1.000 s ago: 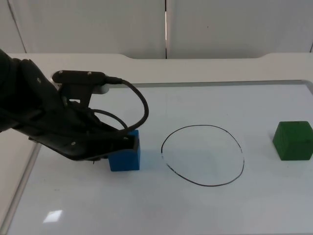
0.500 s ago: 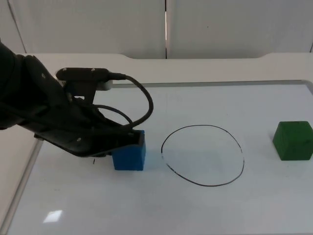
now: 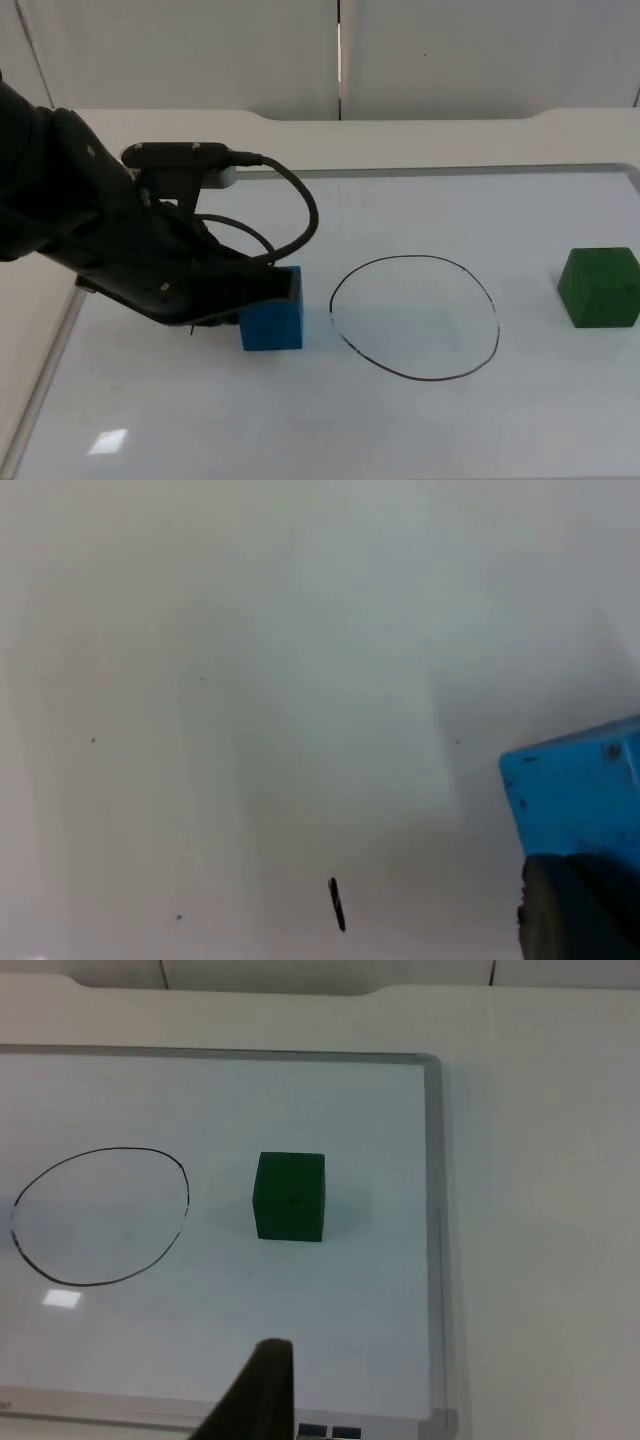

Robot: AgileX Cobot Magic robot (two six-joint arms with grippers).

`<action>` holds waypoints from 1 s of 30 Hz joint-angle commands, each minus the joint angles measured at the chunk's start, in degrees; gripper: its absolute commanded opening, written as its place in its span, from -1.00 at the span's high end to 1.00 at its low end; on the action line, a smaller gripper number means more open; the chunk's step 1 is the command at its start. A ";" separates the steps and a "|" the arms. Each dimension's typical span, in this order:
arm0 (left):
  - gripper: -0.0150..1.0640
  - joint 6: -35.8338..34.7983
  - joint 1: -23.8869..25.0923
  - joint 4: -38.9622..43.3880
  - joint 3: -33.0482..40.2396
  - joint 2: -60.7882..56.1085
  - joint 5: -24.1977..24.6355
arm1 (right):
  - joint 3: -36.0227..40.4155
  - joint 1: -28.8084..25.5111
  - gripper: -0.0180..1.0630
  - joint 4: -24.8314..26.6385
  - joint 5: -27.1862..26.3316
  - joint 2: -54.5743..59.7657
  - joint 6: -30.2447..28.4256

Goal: Push the two cubes into the marked area.

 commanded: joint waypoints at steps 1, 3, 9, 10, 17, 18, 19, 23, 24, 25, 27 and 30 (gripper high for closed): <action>0.98 -0.42 -0.37 -0.27 -0.31 0.06 0.13 | 0.13 -0.32 -0.98 0.31 -0.40 -0.17 -0.31; 0.98 -0.42 -0.81 -0.27 -0.31 0.06 0.00 | 0.13 -0.32 -0.98 0.31 -0.40 -0.17 -0.31; 0.98 -0.42 -1.62 0.15 -1.81 0.06 0.76 | 0.13 -0.32 -0.98 0.31 -0.40 -0.17 -0.31; 0.98 -0.42 -1.62 0.15 -1.81 0.06 0.93 | 0.13 -0.32 -0.98 0.31 -0.40 -0.17 -0.31; 0.98 -0.42 -1.85 0.15 -1.91 0.06 0.80 | 0.13 -0.32 -0.98 0.31 -0.40 -0.17 -0.31; 0.98 -0.42 -1.96 0.15 -1.91 0.06 0.80 | 0.13 -0.32 -0.98 0.31 -0.40 -0.17 -0.31; 0.98 -0.42 -2.27 0.15 -1.91 0.06 0.80 | 0.13 -0.32 -0.98 0.31 -0.40 -0.17 -0.31; 0.98 -0.42 -3.38 0.41 -1.91 0.06 0.80 | 0.13 -0.32 -0.98 0.31 -0.40 -0.17 -0.31; 0.98 -0.42 -3.54 0.41 -1.91 0.06 0.80 | 0.13 -0.32 -0.98 0.31 -0.40 -0.17 -0.31; 0.98 -0.31 -3.67 0.41 -1.91 0.06 0.91 | 0.13 -0.32 -0.98 0.31 -0.40 -0.17 -0.31; 0.98 -0.31 -3.67 0.41 -1.91 0.06 1.02 | 0.13 -0.32 -0.98 0.31 -0.40 -0.17 -0.31; 0.98 -0.31 -3.67 0.55 -1.91 0.06 1.25 | 0.13 -0.32 -0.98 0.31 -0.40 -0.17 -0.31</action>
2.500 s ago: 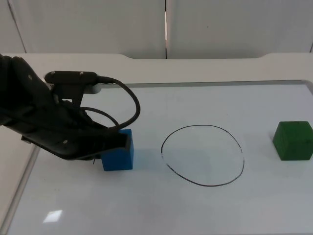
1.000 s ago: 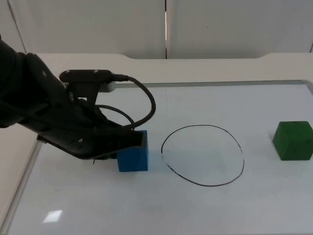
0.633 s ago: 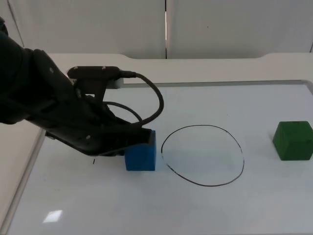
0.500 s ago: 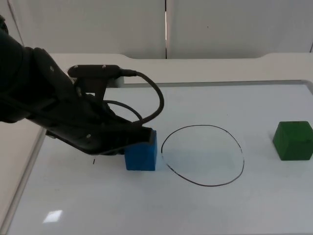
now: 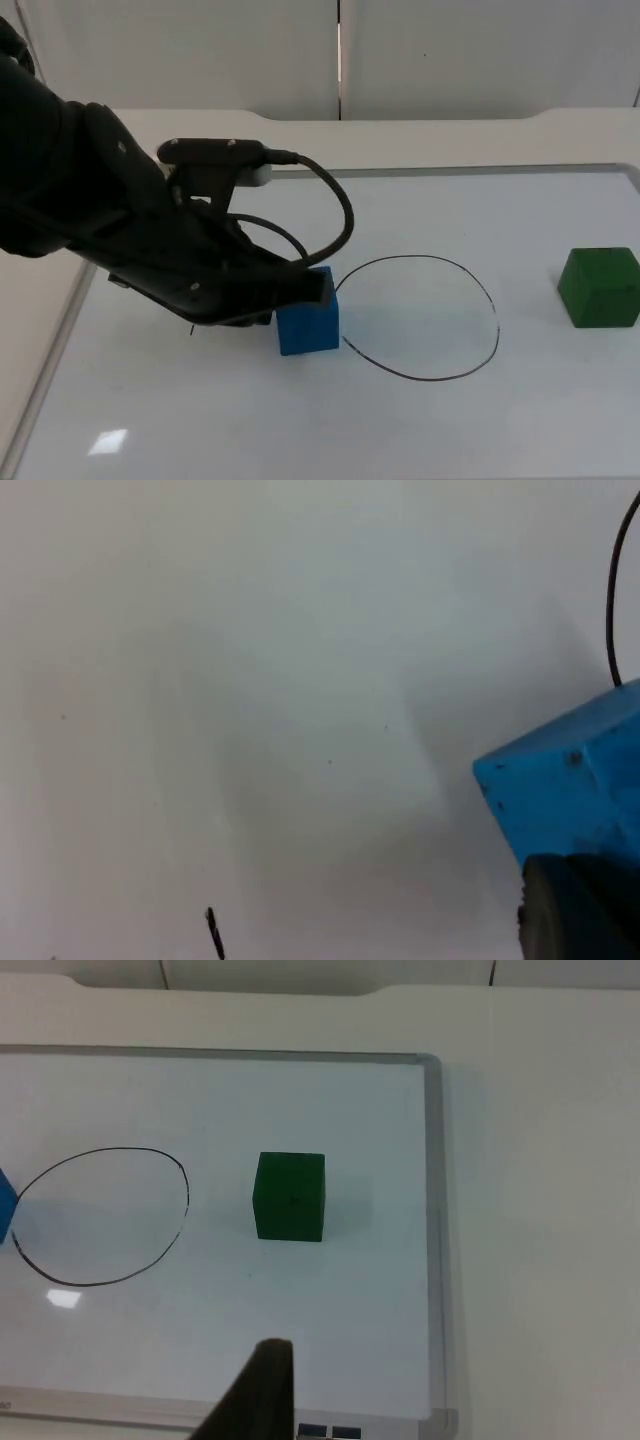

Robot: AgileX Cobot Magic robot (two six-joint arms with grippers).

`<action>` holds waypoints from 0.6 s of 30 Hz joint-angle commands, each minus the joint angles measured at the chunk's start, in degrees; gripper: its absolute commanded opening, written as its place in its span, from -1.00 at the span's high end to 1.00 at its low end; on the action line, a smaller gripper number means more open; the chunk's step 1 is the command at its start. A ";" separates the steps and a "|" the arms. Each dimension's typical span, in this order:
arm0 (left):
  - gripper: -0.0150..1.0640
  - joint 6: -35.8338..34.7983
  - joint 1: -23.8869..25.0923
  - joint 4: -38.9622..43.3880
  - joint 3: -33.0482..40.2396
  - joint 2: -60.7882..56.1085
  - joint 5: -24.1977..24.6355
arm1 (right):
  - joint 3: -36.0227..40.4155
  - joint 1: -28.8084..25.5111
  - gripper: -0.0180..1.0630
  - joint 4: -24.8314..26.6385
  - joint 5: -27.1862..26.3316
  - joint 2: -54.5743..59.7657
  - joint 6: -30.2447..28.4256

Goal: Push the two cubes into the marked area.

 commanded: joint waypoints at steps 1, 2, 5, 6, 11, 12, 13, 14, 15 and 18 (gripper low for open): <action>0.98 -0.31 -0.34 0.51 -0.29 -0.05 0.75 | 0.13 -0.32 -0.98 0.31 -0.40 -0.17 -0.31; 0.98 -0.31 -0.34 0.51 -0.29 -0.05 0.75 | 0.13 -0.32 -0.98 0.31 -0.40 -0.17 -0.31; 0.98 -0.05 -0.34 2.21 -0.29 -0.05 2.37 | 0.13 -0.32 -0.98 0.31 -0.40 -0.17 -0.31; 0.98 -0.05 -0.34 2.21 -0.29 -0.05 2.43 | 0.13 -0.32 -0.98 0.31 -0.40 -0.17 -0.31; 0.98 -0.05 -0.34 1.84 -0.29 -0.05 2.21 | 0.13 -0.32 -0.98 0.31 -0.40 -0.17 -0.31; 0.98 -0.05 -0.34 1.84 -0.29 -0.05 2.21 | 0.13 -0.32 -0.98 0.31 -0.40 -0.17 -0.31; 0.98 -0.05 -0.34 1.72 -0.29 -0.05 2.12 | 0.13 -0.32 -0.98 0.31 -0.40 -0.17 -0.31; 0.98 -0.05 -0.34 1.60 -0.29 -0.05 2.12 | 0.13 -0.32 -0.98 0.31 -0.40 -0.17 -0.31; 0.98 -0.05 -0.34 1.33 -0.29 -0.05 2.12 | 0.13 -0.32 -0.98 0.31 -0.40 -0.17 -0.31; 0.98 -0.44 -0.34 1.34 -0.29 -0.05 0.88 | 0.13 -0.32 -0.98 0.31 -0.40 -0.17 -0.31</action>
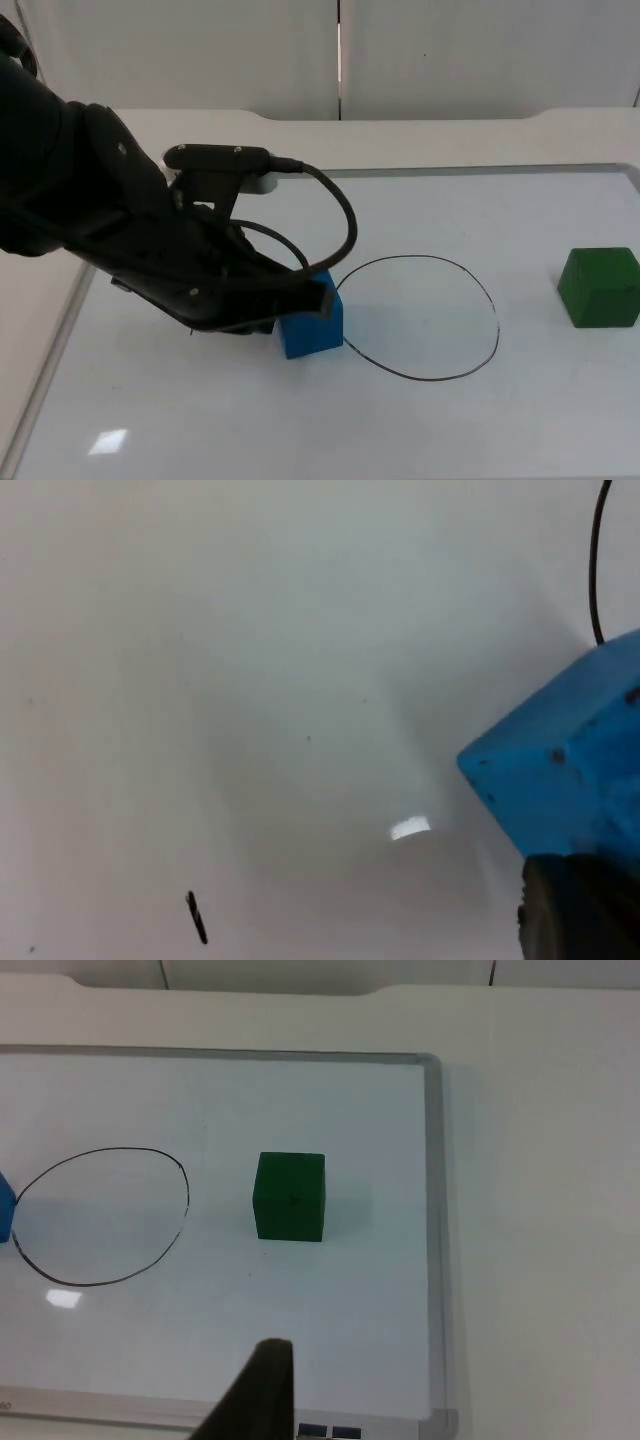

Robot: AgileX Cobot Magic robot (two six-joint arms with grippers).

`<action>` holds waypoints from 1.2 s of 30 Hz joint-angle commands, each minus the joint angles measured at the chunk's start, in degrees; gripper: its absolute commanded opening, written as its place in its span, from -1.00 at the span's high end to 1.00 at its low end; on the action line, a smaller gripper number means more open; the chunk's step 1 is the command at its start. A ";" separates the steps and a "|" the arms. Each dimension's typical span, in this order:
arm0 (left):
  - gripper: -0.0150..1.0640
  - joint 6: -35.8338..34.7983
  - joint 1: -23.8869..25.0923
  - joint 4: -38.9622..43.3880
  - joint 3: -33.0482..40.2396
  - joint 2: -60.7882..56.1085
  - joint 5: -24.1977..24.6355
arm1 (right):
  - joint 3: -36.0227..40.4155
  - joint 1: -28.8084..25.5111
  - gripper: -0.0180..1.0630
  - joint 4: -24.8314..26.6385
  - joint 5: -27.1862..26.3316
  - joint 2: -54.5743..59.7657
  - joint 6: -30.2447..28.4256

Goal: Push the two cubes into the marked area.

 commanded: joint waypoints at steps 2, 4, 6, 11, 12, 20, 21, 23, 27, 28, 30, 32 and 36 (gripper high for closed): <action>0.98 -0.42 -0.34 -0.42 -0.29 -0.05 -1.73 | 0.13 -0.32 -0.98 0.31 -0.40 -0.17 -0.31; 0.98 -0.42 -0.34 -0.42 -0.67 -0.05 -2.36 | 0.13 -0.32 -0.98 0.31 -0.40 -0.17 -0.31; 0.98 -0.42 -0.60 -0.42 -1.31 0.03 -2.26 | 0.13 -0.32 -0.98 0.31 -0.40 -0.17 -0.31; 0.98 -0.42 -2.90 -0.86 -1.30 0.08 -3.29 | 0.13 -0.32 -0.98 0.31 -0.40 -0.17 -0.31; 0.98 -0.42 -3.45 -0.86 -1.30 0.08 -3.99 | 0.13 -0.32 -0.98 0.31 -0.40 -0.17 -0.31; 0.98 -0.42 -3.88 -0.86 -1.30 0.08 -4.57 | 0.13 -0.32 -0.98 0.31 -0.40 -0.17 -0.31; 0.98 -0.42 -3.88 -0.86 -1.30 0.08 -4.82 | 0.13 -0.32 -0.98 0.31 -0.40 -0.17 -0.31; 0.98 -0.42 -3.88 -0.86 -1.30 0.20 -4.81 | 0.13 -0.32 -0.98 0.31 -0.40 -0.17 -0.31; 0.98 -0.42 -3.88 -1.72 -2.74 2.78 -4.27 | 0.13 -0.32 -0.98 0.31 -0.40 -0.17 -0.31; 0.98 -0.42 -3.88 -1.72 -2.74 2.78 -4.27 | 0.13 -0.32 -0.98 0.31 -0.40 -0.17 -0.31; 0.98 -0.42 -3.88 -1.95 -3.75 3.60 -4.03 | 0.13 -0.32 -0.98 0.31 -0.40 -0.17 -0.31; 0.98 -0.42 -4.22 -1.82 -4.67 3.59 -4.15 | 0.13 -0.32 -0.98 0.31 -0.40 -0.17 -0.31; 0.98 -0.42 -4.89 -1.82 -5.42 3.59 -3.65 | 0.13 -0.32 -0.98 0.31 -0.40 -0.17 -0.31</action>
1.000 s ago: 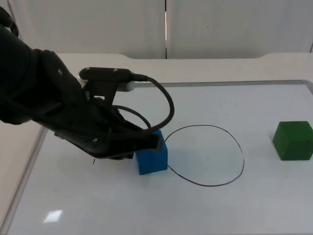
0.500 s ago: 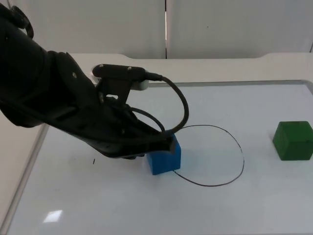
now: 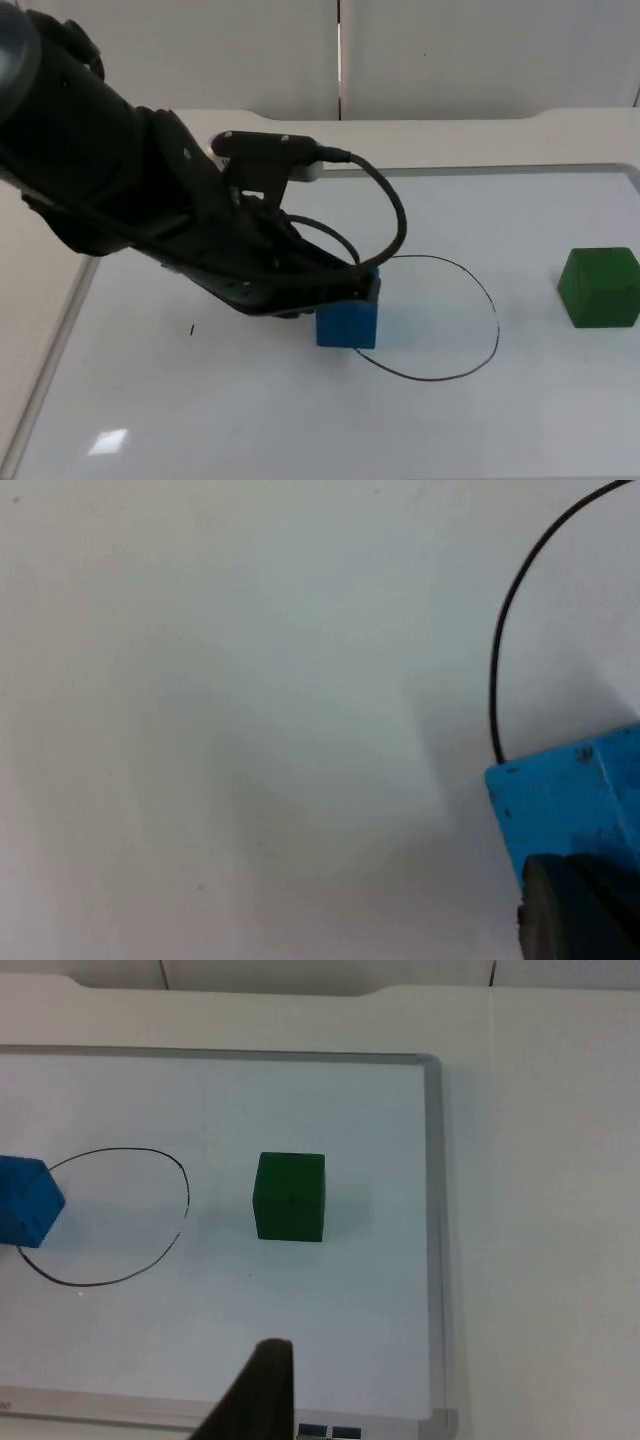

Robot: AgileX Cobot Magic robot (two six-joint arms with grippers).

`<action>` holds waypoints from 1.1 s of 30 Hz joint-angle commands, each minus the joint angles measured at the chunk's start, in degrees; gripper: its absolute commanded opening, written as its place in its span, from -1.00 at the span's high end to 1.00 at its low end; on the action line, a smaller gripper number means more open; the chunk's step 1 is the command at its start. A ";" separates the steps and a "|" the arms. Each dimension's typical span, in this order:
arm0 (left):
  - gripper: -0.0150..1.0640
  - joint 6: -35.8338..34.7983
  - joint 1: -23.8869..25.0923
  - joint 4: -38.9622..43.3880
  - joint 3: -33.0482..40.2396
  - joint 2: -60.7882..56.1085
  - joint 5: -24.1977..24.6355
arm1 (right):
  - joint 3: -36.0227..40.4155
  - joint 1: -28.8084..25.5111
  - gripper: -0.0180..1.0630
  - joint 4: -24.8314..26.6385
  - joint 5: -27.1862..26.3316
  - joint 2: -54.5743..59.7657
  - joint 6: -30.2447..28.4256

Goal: Push the two cubes into the marked area.

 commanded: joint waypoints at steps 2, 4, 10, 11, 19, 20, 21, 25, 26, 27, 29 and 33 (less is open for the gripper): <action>0.98 -0.42 -1.40 -0.77 -0.82 -0.06 0.51 | 0.13 -0.32 -0.98 0.31 -0.40 -0.17 -0.31; 0.98 -0.31 -1.86 -0.65 -0.82 -0.04 0.51 | 0.13 -0.32 -0.98 0.31 -0.40 -0.17 -0.31; 0.98 0.25 -3.22 -0.13 -0.82 0.28 0.51 | 0.13 -0.32 -0.98 0.31 -0.40 -0.17 -0.31; 0.98 0.24 -3.22 0.15 -0.82 0.28 0.51 | 0.13 -0.32 -0.98 0.31 -0.40 -0.17 -0.31; 0.98 0.24 -3.22 0.84 -0.82 0.28 1.96 | 0.13 -0.32 -0.98 0.31 -0.40 -0.17 -0.31; 0.98 0.24 -3.22 0.84 -0.82 0.28 2.24 | 0.13 -0.32 -0.98 0.31 -0.40 -0.17 -0.31; 0.98 0.24 -3.22 0.84 -0.82 0.28 2.24 | 0.13 -0.32 -0.98 0.31 -0.40 -0.17 -0.31; 0.98 0.24 -3.22 1.11 -0.82 0.28 3.84 | 0.13 -0.32 -0.98 0.31 -0.40 -0.17 -0.31; 0.98 0.24 -3.22 1.11 -0.82 0.28 3.84 | 0.13 -0.32 -0.98 0.31 -0.40 -0.17 -0.31; 0.98 0.24 -3.22 1.11 -0.82 0.28 3.84 | 0.13 -0.32 -0.98 0.31 -0.40 -0.17 -0.31; 0.98 0.24 -3.22 0.88 -0.95 0.28 3.73 | 0.13 -0.32 -0.98 0.31 -0.40 -0.17 -0.31; 0.98 0.24 -3.22 0.72 -0.95 0.28 3.51 | 0.13 -0.32 -0.98 0.31 -0.40 -0.17 -0.31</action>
